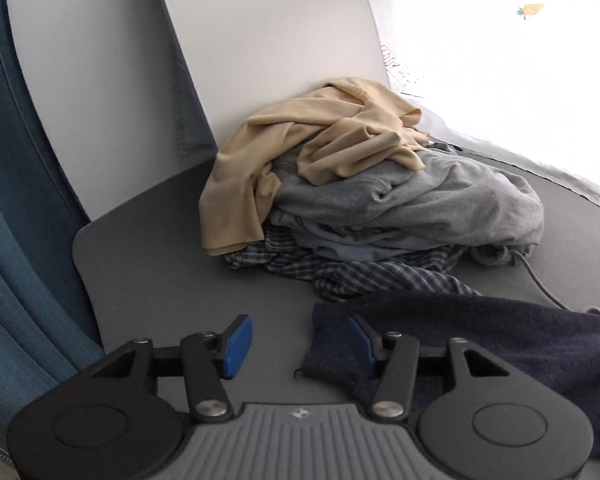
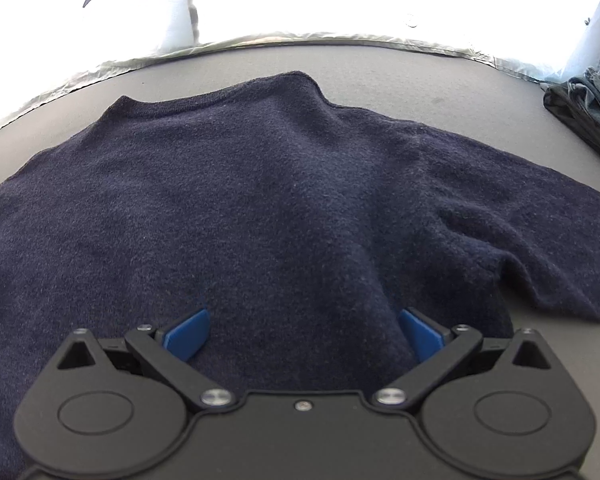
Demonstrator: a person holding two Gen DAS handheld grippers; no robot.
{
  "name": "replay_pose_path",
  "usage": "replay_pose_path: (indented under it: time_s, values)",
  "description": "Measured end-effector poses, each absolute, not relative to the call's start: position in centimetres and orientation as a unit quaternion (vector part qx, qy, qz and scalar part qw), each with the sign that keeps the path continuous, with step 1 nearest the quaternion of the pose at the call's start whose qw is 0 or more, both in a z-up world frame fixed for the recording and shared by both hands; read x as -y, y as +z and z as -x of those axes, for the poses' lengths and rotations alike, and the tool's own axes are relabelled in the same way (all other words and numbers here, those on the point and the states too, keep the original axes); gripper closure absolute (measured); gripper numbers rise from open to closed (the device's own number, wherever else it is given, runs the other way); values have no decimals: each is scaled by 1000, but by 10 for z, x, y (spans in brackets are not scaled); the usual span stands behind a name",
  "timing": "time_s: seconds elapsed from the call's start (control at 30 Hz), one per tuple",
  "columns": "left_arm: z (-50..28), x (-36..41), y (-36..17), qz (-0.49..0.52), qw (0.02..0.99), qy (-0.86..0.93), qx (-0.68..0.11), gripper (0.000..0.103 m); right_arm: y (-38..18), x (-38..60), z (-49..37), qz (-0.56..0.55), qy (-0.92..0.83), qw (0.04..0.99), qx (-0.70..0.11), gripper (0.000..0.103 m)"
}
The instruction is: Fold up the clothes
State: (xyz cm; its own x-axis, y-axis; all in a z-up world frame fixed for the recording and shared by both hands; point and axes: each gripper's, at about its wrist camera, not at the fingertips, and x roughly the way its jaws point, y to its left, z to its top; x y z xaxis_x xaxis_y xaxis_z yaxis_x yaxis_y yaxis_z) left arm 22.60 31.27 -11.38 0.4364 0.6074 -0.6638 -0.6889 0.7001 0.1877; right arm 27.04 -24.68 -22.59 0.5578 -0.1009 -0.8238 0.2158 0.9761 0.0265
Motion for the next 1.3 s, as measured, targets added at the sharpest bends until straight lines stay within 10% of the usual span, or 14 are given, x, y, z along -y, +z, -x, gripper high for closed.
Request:
replay_pose_path:
  time_s: [0.33, 0.67, 0.73, 0.87, 0.9, 1.3]
  values:
    - [-207, -202, -170, 250, 853, 44, -456, 33, -206, 320, -176, -179, -197, 862, -432, 19]
    - [-180, -138, -205, 220, 810, -31, -542, 32, -216, 335, -108, -198, -166, 848, -463, 30]
    - [-176, -127, -205, 197, 815, -30, -544, 34, -215, 333, -106, -169, -163, 850, -472, 46]
    - [-170, -112, -206, 163, 823, -16, -543, 97, -213, 334, -100, -184, -119, 857, -467, 90]
    - [-168, -109, -205, 158, 824, -12, -543, 97, -210, 335, -98, -194, -116, 858, -461, 93]
    - [-151, -102, -193, 124, 819, 47, -558, 87, -206, 345, -94, -213, -101, 840, -488, 80]
